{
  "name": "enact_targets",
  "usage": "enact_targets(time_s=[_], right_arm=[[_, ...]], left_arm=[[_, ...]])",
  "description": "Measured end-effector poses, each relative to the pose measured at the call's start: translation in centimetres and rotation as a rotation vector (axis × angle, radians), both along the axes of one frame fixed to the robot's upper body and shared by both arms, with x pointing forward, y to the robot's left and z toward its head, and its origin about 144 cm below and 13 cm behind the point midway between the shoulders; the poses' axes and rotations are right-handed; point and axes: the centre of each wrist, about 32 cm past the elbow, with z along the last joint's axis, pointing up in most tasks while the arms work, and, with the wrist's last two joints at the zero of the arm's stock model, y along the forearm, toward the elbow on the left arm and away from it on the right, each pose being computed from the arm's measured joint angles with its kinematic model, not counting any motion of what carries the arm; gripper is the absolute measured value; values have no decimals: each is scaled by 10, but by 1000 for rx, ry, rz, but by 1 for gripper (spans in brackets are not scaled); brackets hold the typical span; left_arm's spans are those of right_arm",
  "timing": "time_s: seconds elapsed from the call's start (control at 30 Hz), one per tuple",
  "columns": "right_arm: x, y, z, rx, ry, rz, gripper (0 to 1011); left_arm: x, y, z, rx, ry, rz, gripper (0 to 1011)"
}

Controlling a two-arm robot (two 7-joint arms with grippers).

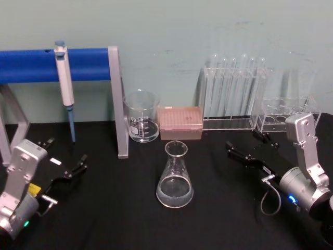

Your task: Grasp the erlenmeyer flask with one hand, shake it three times, then place it back.

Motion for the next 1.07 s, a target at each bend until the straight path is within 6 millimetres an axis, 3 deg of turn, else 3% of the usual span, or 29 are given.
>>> enact_targets(time_s=[0.3,1.07], right_arm=[[1,3,-9,4,11,-26,1000],[2,4,-9,7,8,-33,1000]], left_arm=[[0,0,0,0,0,0,1001],[0,0,0,0,0,0,1001]])
